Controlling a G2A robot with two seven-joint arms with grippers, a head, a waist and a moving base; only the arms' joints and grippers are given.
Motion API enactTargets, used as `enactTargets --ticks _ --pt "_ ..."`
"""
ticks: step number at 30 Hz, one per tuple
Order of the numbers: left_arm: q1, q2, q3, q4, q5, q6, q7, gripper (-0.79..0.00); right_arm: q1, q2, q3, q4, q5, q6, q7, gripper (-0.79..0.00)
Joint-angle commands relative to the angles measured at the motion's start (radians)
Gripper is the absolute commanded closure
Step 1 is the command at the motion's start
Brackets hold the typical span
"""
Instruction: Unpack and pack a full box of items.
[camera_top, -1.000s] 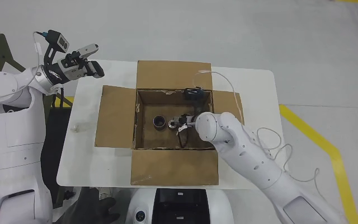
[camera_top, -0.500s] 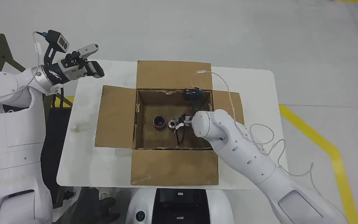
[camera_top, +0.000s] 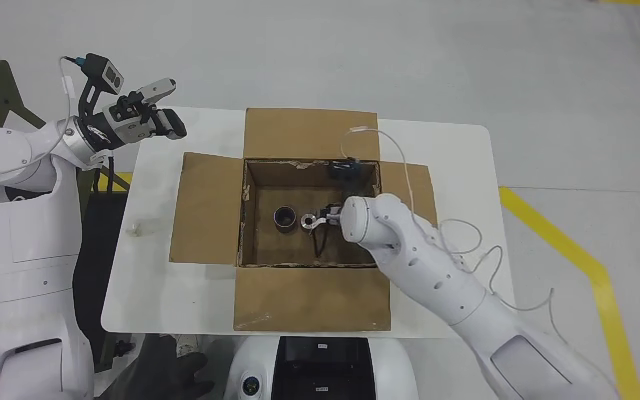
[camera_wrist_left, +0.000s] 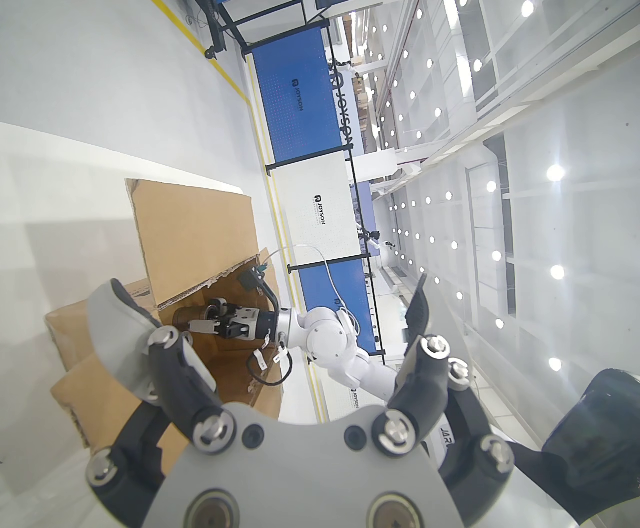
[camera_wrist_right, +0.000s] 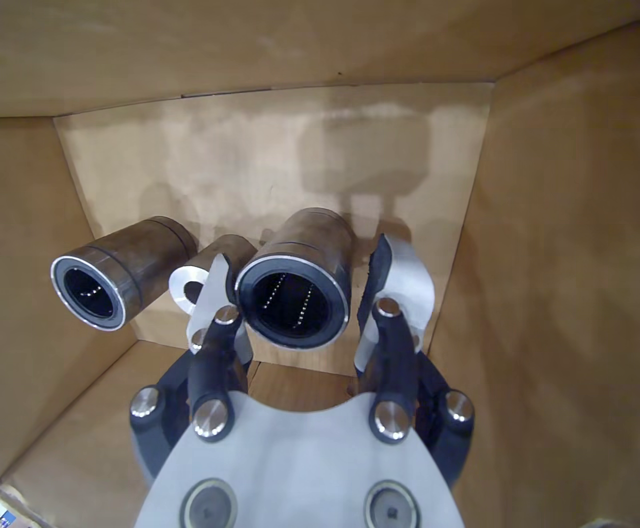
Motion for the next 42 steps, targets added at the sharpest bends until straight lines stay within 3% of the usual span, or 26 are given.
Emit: enactTargets --ticks 1,2,23,42 --pt "0.000 0.000 0.000 0.000 0.000 0.000 0.000 -0.785 0.000 -0.002 -0.002 -0.004 -0.007 0.006 0.003 -0.197" --pt "0.000 0.000 0.000 0.000 0.000 0.000 0.000 -0.785 -0.001 -0.002 -0.001 -0.010 -0.012 0.010 0.004 0.000" --pt "0.000 0.000 0.000 0.000 0.000 0.000 0.000 -0.785 -0.105 0.028 0.064 -0.283 -0.165 -0.017 0.047 0.000" --pt "0.000 0.000 0.000 0.000 0.000 0.000 0.000 -0.785 -0.225 0.064 0.192 -0.554 -0.268 -0.138 0.168 0.000"
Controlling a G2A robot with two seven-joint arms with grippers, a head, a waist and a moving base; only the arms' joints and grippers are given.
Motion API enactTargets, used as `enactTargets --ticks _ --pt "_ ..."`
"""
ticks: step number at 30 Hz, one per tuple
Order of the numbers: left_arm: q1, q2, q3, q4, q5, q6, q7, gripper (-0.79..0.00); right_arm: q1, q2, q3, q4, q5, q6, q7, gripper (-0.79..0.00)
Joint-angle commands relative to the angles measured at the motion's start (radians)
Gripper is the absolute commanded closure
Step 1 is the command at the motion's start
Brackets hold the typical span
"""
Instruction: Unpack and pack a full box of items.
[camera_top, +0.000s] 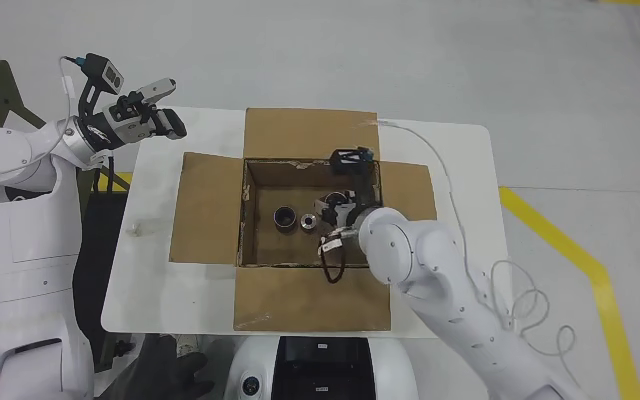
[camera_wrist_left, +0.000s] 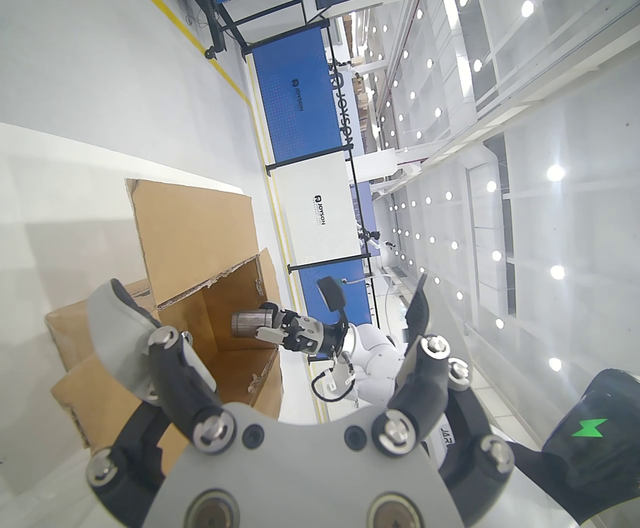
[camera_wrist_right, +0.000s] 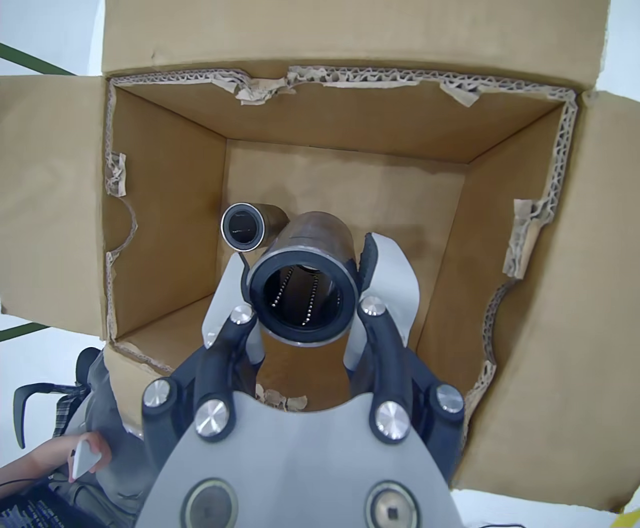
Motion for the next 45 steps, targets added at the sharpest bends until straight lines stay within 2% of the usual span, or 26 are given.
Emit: enactTargets --ticks 1,9,30,34,41,45 --pt "0.000 0.000 0.000 0.000 0.000 0.000 0.000 -0.785 -0.015 0.004 0.014 -0.026 -0.011 -0.013 0.014 0.000" --pt "0.000 0.000 0.000 0.000 0.000 0.000 0.000 -0.785 -0.064 0.011 0.059 -0.103 -0.031 -0.049 0.049 0.000" --pt "0.000 0.000 0.000 0.000 0.000 0.000 0.000 -0.785 -0.064 0.011 0.059 -0.103 -0.031 -0.049 0.049 0.000" --pt "0.000 0.000 0.000 0.000 0.000 0.000 0.000 -0.785 -0.090 0.015 0.070 -0.116 -0.022 -0.110 0.018 0.000" --pt "0.000 0.000 0.000 0.000 0.000 0.000 0.000 -0.785 -0.124 0.029 0.136 -0.209 -0.061 -0.165 0.074 0.000" --pt "0.000 0.000 0.000 0.000 0.000 0.000 0.000 -0.785 -0.151 0.037 0.209 -0.240 -0.039 -0.179 0.090 0.000"
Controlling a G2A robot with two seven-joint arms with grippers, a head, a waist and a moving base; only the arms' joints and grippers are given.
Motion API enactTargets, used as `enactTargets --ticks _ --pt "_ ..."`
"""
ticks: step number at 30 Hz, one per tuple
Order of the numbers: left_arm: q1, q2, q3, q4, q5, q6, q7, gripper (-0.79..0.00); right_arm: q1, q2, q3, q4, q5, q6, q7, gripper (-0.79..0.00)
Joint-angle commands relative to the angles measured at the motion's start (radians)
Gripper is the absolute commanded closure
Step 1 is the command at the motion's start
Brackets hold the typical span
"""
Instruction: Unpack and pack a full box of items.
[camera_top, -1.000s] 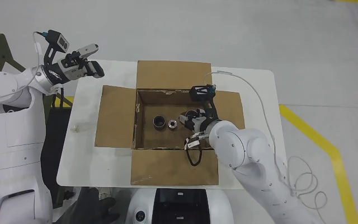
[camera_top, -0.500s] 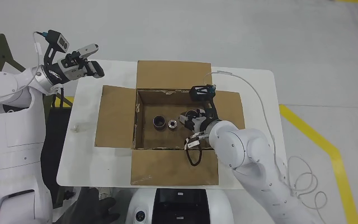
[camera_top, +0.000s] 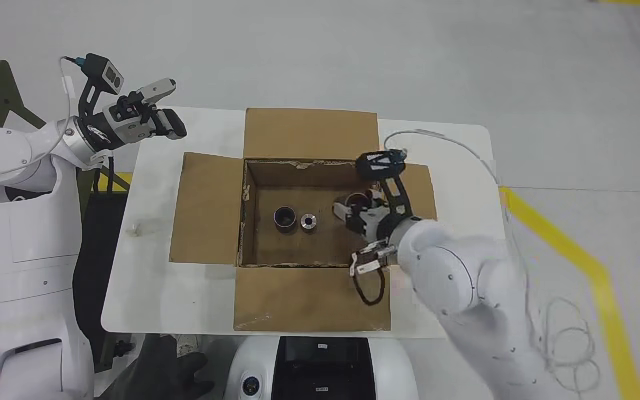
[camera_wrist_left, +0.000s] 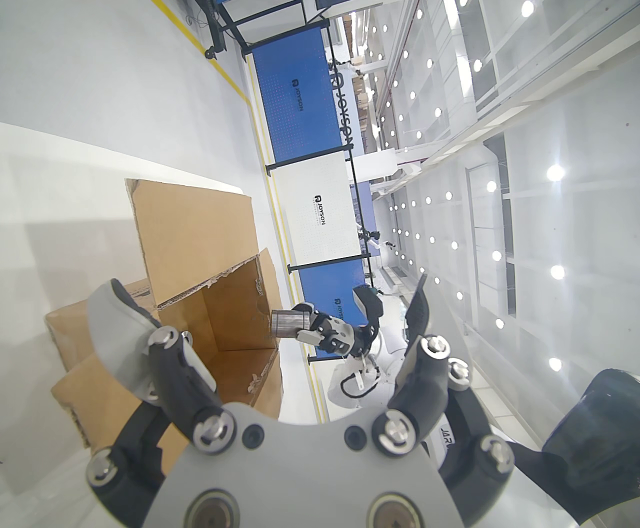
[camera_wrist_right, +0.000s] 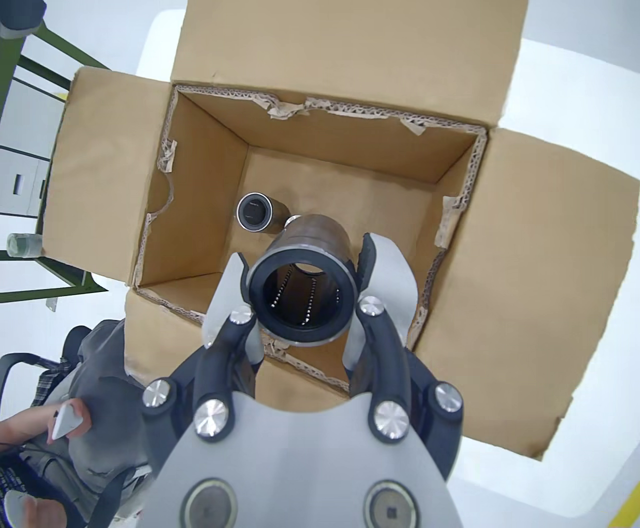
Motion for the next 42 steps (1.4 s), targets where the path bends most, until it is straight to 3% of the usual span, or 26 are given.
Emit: enactTargets --ticks 1,11,24,32,42 --pt "0.000 0.000 0.000 0.000 0.000 0.000 0.000 -0.785 -0.013 0.004 0.050 -0.007 0.019 0.002 0.003 0.000" --pt "0.000 0.000 0.000 0.000 0.000 0.000 0.000 -0.785 -0.115 0.025 0.342 -0.058 0.151 -0.017 -0.026 0.000" --pt "0.000 0.000 0.000 0.000 0.000 0.000 0.000 -0.785 -0.199 0.046 0.572 0.000 0.221 -0.039 -0.067 0.000" --pt "0.000 0.000 0.000 0.000 0.000 0.000 0.000 -0.785 -0.213 0.060 0.639 0.093 0.220 -0.107 -0.077 0.000" --pt "0.000 0.000 0.000 0.000 0.000 0.000 0.000 -0.785 -0.206 0.072 0.675 0.207 0.214 -0.114 -0.106 0.000"
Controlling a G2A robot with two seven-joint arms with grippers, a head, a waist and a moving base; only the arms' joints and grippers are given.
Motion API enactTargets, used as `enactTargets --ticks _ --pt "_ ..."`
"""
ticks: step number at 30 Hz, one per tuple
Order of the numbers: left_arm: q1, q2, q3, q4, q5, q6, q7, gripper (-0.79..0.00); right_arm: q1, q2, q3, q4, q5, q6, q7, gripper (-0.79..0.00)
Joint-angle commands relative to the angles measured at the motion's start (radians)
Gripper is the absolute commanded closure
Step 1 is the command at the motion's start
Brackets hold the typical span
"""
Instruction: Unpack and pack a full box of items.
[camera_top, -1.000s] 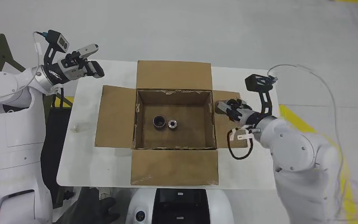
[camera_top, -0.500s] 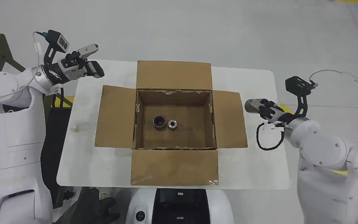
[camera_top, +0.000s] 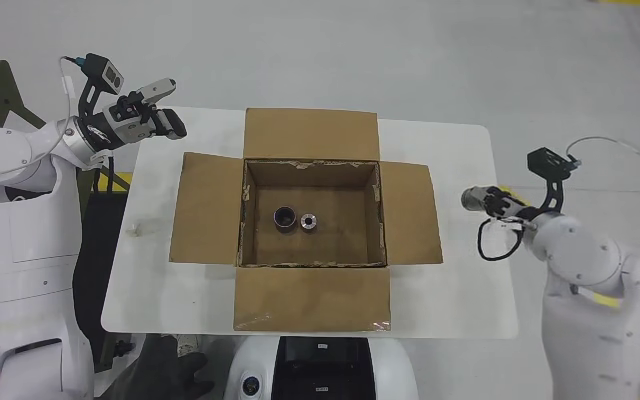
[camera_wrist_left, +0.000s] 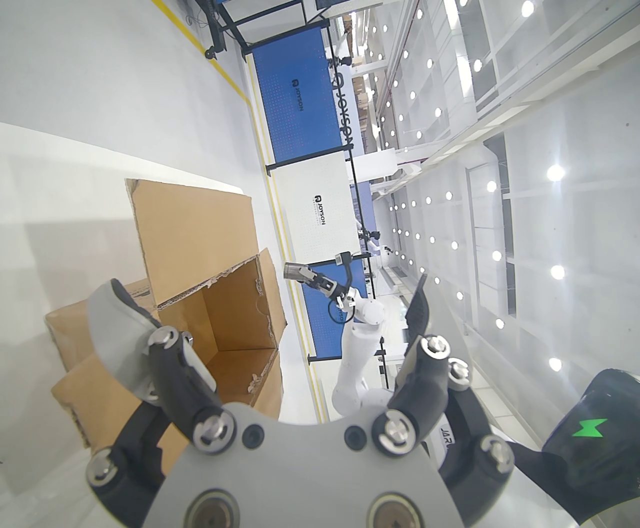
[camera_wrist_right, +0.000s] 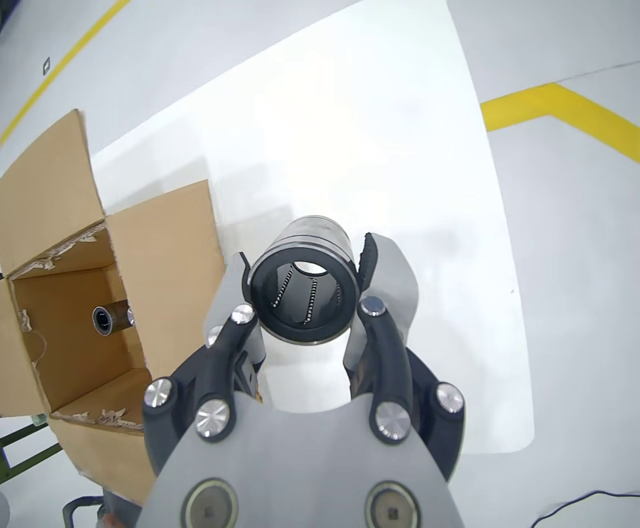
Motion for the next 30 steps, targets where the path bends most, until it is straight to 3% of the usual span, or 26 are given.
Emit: enactTargets --ticks 1,30 --pt "0.000 0.000 0.000 0.000 0.000 0.000 0.000 -0.785 0.006 0.001 0.002 0.029 0.006 0.001 -0.009 0.000" --pt "0.000 0.000 0.000 0.000 0.000 0.000 0.000 -0.785 0.084 0.014 -0.057 0.352 -0.005 0.094 -0.147 0.000"
